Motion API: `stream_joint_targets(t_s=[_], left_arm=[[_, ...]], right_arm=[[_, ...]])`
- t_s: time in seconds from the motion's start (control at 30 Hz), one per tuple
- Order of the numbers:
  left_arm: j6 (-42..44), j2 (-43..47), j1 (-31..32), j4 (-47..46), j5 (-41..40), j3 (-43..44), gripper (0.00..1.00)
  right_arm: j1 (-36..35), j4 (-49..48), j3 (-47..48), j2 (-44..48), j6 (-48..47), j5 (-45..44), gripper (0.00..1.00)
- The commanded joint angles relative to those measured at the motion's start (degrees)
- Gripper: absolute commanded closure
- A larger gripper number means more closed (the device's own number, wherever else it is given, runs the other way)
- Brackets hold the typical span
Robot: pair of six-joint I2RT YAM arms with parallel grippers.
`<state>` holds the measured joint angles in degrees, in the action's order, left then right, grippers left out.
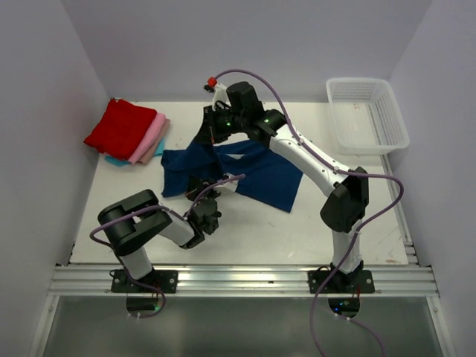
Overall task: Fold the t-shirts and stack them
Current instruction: Fold the flattened tshirt in 1/3 of the way
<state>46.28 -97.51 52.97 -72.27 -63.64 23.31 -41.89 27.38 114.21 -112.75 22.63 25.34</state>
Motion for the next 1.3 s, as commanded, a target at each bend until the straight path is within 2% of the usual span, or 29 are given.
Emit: stream_joint_targets(t_s=[0.0, 0.1, 0.13, 0.17, 0.2, 0.23, 0.33, 0.4, 0.5, 0.77, 0.97, 1.0, 1.07, 1.1, 1.13, 1.17, 1.2, 1.27], left_arm=[[9.4, -2.9, 1.2, -36.4, -1.8, -0.3, 1.0], [9.5, -1.7, 2.7, -36.4, -1.2, -0.7, 0.99], [9.4, -1.4, 2.8, -36.4, -1.2, -0.8, 0.73], [9.4, -1.2, 2.9, -36.4, -1.1, -0.8, 0.6], [9.8, -1.1, 2.9, -36.4, -1.1, -0.7, 0.34], [10.1, -1.0, 2.9, -36.4, -1.1, -0.5, 0.2], [11.7, -0.6, 3.2, -36.4, -1.3, 0.2, 0.01], [12.4, 1.1, 3.8, -36.4, -0.8, 0.2, 0.0], [14.4, 3.8, 6.3, -36.4, -0.3, 0.6, 0.0], [17.4, 4.4, 6.4, -36.5, 2.9, 2.7, 0.01], [16.1, 1.5, 0.7, -36.4, 4.2, 4.8, 0.07], [15.2, 1.4, -0.1, -36.4, 4.5, 5.0, 0.15], [15.3, 0.4, -0.4, -36.3, 5.1, 5.3, 0.24], [15.6, 0.0, -0.6, -36.4, 5.1, 5.7, 0.36], [15.9, -0.2, -0.6, -36.4, 5.2, 5.8, 0.43], [15.9, -0.4, -0.7, -36.4, 5.3, 5.8, 0.55], [15.7, -0.4, -0.8, -36.5, 5.2, 5.8, 0.79], [15.4, 0.3, -0.8, -36.5, 4.8, 5.6, 1.0]], right_arm=[[0.1, -2.4, 1.4, 1.0, -0.6, 1.7, 1.0], [0.1, -2.3, 1.6, 0.6, -0.7, 1.7, 1.0], [0.1, -2.2, 1.5, 0.5, -0.7, 1.8, 1.0], [0.1, -2.2, 1.5, 0.4, -0.7, 1.8, 1.0], [0.1, -2.2, 1.5, 0.4, -0.7, 2.0, 1.0], [0.1, -2.2, 1.5, 0.4, -0.7, 2.0, 1.0], [0.1, -1.9, 2.1, -0.1, -0.9, 1.6, 1.0], [0.1, -0.7, 3.4, -0.7, -1.4, 1.0, 1.0], [0.1, 0.1, 5.2, -2.3, -1.5, 1.2, 1.0], [0.1, 0.0, 5.7, -3.0, -1.2, 1.5, 1.0], [0.1, -0.7, 4.0, -1.0, -1.4, 1.8, 1.0], [0.1, -0.7, 3.7, -0.7, -1.5, 1.8, 1.0], [0.1, -0.4, 3.0, -0.4, -1.9, 1.8, 1.0], [0.1, -0.6, 2.7, 0.1, -1.9, 1.9, 1.0], [0.1, -0.7, 2.2, 0.3, -1.9, 2.0, 1.0], [0.1, -1.3, 1.4, 0.5, -1.7, 2.0, 1.0], [0.1, -1.5, 1.0, 0.8, -1.6, 2.1, 1.0], [0.1, -2.1, 0.1, 1.3, -1.6, 2.2, 1.0]])
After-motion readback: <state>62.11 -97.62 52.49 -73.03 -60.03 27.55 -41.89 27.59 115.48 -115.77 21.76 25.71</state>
